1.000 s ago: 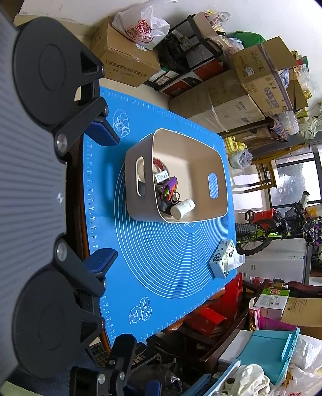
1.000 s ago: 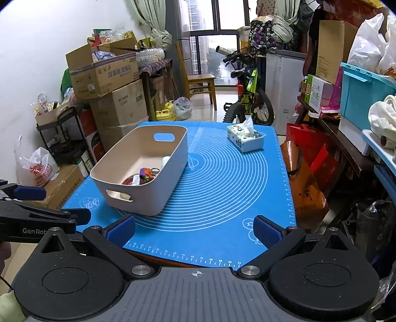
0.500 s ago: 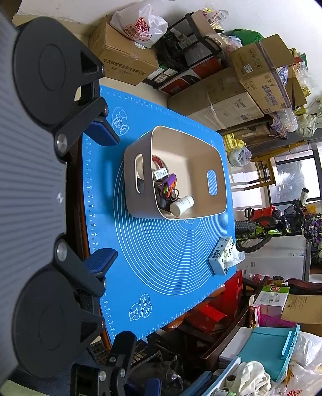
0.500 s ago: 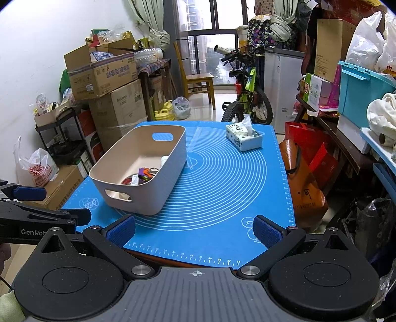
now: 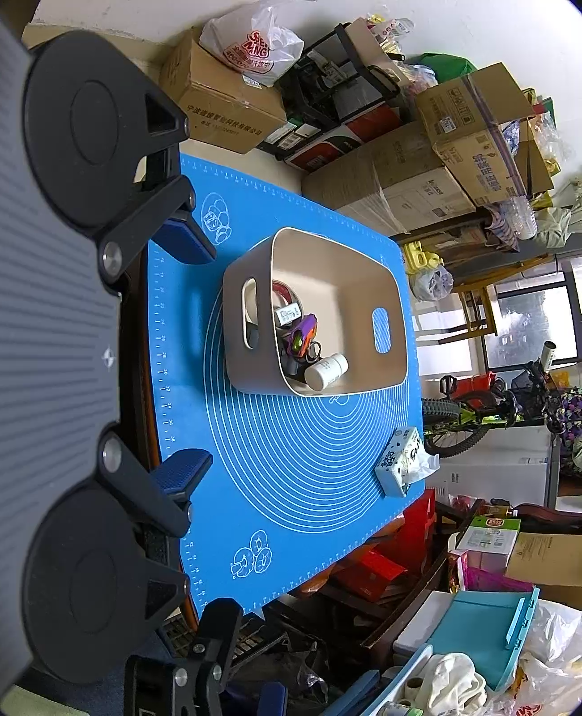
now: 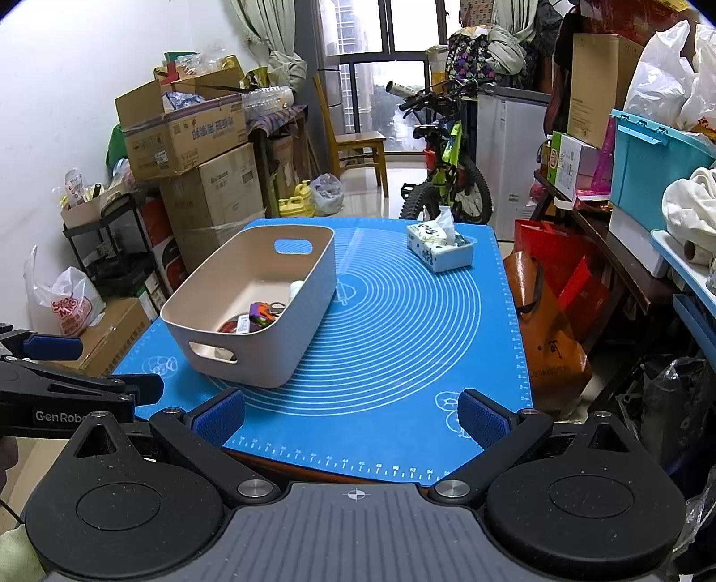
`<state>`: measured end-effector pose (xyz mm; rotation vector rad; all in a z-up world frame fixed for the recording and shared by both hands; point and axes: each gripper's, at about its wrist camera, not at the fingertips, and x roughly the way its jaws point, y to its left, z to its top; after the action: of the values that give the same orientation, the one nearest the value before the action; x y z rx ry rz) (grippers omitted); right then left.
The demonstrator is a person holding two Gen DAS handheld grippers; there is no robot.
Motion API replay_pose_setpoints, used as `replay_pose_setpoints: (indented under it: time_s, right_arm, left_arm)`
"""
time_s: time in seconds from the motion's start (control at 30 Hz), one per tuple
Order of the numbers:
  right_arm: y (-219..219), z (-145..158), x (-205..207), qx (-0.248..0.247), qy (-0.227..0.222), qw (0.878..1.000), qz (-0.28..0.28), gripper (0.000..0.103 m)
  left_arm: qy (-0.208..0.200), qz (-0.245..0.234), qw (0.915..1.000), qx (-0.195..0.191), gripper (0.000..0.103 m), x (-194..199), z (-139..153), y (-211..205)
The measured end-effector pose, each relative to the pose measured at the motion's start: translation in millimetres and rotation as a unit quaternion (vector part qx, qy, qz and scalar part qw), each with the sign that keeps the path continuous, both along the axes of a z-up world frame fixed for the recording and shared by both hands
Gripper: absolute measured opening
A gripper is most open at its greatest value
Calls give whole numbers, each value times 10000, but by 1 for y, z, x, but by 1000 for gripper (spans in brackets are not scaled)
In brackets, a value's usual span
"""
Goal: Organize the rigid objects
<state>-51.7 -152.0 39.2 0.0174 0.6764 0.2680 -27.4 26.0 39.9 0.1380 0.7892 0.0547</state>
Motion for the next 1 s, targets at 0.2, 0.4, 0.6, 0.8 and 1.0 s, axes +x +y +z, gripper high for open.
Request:
replay_pose_setpoints:
  time_s: [0.2,0.4,0.6,0.8,1.0]
  right_arm:
    - [1,0,-1,-2,-11,10000,-24,100]
    - [0,0,-1,1,-10,10000,-25,100]
    - [-1,0,-1,1,-10,10000,-27,100]
    - [-2,0,-2,21,-1,10000,-66,100]
    - [-2,0,-2,26,5,10000,-76,100]
  left_arm:
    - [-4,-10,10000,1,89,0,0,0]
    - [-18,6,10000,-1,89,-1,2,1]
    - [-17,0,10000,3,89,-1,2,1]
    - [-23,5,10000,7,89,-1,3,2]
    - [-21,7,10000,12,89,-1,4,3]
